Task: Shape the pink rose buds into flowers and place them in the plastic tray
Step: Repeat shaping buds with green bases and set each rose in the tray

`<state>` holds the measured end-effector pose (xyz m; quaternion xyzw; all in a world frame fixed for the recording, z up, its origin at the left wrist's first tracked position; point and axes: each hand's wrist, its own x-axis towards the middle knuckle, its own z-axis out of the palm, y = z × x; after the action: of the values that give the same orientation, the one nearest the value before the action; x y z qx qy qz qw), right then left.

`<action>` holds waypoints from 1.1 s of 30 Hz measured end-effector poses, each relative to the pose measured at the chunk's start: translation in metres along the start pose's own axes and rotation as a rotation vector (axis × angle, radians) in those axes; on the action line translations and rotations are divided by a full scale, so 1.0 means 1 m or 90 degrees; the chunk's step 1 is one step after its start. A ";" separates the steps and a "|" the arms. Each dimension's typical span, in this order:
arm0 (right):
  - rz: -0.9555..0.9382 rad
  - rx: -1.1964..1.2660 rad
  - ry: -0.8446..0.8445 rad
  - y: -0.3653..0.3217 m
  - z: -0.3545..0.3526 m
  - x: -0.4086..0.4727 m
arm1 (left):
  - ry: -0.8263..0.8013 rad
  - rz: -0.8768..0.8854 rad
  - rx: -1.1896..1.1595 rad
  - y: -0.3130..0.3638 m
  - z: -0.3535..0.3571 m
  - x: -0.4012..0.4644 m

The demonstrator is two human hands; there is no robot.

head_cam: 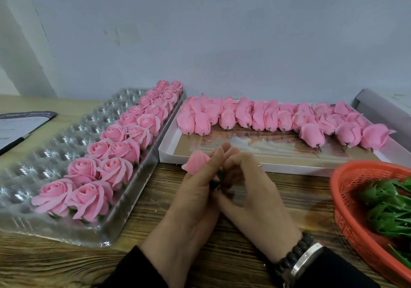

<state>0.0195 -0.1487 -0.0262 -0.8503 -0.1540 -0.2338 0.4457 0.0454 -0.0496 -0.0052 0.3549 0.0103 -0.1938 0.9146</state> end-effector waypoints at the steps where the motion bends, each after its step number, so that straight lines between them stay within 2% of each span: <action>1: 0.005 -0.007 0.004 0.001 0.000 0.000 | -0.005 -0.006 0.000 -0.003 0.001 -0.001; 6: 0.050 -0.025 0.031 0.001 -0.001 -0.001 | -0.048 -0.035 0.026 -0.006 0.003 -0.003; 11: 0.150 0.163 0.009 0.003 -0.002 0.002 | -0.099 -0.090 0.059 0.002 -0.003 -0.001; 13: 0.156 0.191 0.004 0.003 -0.002 0.002 | -0.091 -0.085 0.076 0.001 -0.003 -0.001; 18: 0.153 0.144 0.023 0.002 0.001 0.001 | -0.012 -0.039 0.069 -0.003 -0.003 0.001; 21: 0.155 0.135 0.021 0.001 -0.001 0.001 | -0.035 -0.036 0.077 -0.003 -0.004 0.001; 25: 0.181 0.312 -0.027 0.001 -0.008 0.004 | -0.092 -0.054 0.097 -0.001 -0.006 0.002; 27: 0.181 0.382 -0.059 0.000 -0.010 0.005 | -0.095 -0.028 0.139 0.000 -0.008 0.003; 29: 0.181 0.372 -0.068 -0.001 -0.010 0.005 | -0.085 0.017 0.189 0.001 -0.009 0.003; 31: 0.180 0.353 -0.039 -0.001 -0.010 0.004 | -0.055 0.078 0.243 0.002 -0.008 0.002; 33: 0.154 0.294 0.034 0.000 -0.011 0.004 | -0.030 0.155 0.361 0.004 -0.008 0.001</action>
<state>0.0197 -0.1578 -0.0184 -0.7321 -0.0886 -0.1596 0.6563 0.0489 -0.0425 -0.0090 0.5899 -0.1079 -0.0864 0.7956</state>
